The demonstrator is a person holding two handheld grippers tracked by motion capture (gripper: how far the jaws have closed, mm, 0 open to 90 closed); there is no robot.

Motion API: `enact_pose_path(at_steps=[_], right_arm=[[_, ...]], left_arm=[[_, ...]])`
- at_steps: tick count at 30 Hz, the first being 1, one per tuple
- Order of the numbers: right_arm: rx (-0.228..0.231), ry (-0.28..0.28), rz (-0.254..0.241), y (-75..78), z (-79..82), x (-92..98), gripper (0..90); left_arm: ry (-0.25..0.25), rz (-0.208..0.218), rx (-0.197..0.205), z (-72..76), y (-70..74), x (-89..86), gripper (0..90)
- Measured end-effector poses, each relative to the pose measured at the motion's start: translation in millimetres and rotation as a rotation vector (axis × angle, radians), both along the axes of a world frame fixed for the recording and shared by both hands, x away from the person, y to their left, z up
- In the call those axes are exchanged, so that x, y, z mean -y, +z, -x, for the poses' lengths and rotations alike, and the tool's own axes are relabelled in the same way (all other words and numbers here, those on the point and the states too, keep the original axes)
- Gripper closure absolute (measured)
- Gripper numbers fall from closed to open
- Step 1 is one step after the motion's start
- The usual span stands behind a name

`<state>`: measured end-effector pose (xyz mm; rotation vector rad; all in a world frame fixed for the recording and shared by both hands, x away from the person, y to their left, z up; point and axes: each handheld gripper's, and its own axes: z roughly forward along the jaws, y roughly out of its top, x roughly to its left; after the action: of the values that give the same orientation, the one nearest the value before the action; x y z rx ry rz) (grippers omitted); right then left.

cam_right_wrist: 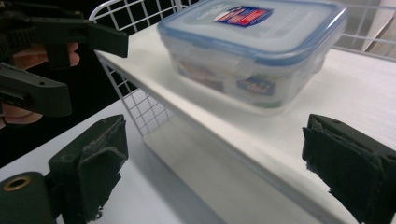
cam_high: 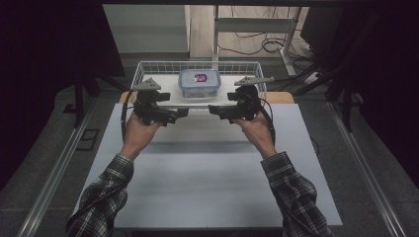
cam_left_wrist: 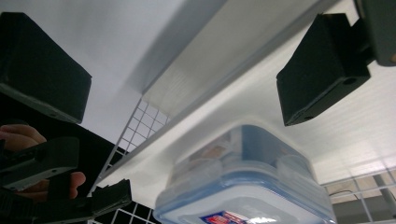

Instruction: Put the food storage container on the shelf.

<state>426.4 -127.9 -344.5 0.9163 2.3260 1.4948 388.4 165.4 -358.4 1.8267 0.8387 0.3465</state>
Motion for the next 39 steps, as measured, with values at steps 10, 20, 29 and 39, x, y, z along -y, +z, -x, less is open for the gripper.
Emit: enact_pose_path(at_steps=[10, 20, 29, 39], right_arm=[[0.038, 0.043, 0.032, -9.7, 18.5, -3.9, 3.2], [0.069, 0.052, 0.030, -17.7, 36.7, -0.9, 2.2], [0.077, 0.062, 0.039, -31.1, 48.4, 2.0, 2.0], [0.087, 0.064, 0.046, -44.4, 57.9, 5.0, 1.7]], left_arm=[[-0.030, -0.042, 0.043, 21.7, -6.5, 12.4, 0.0], [-0.053, -0.060, 0.057, 39.7, -16.0, 20.8, 0.0], [-0.055, -0.059, 0.054, 51.1, -34.2, 19.5, 0.0], [-0.053, -0.036, 0.043, 61.9, -53.0, 15.9, 0.3]])
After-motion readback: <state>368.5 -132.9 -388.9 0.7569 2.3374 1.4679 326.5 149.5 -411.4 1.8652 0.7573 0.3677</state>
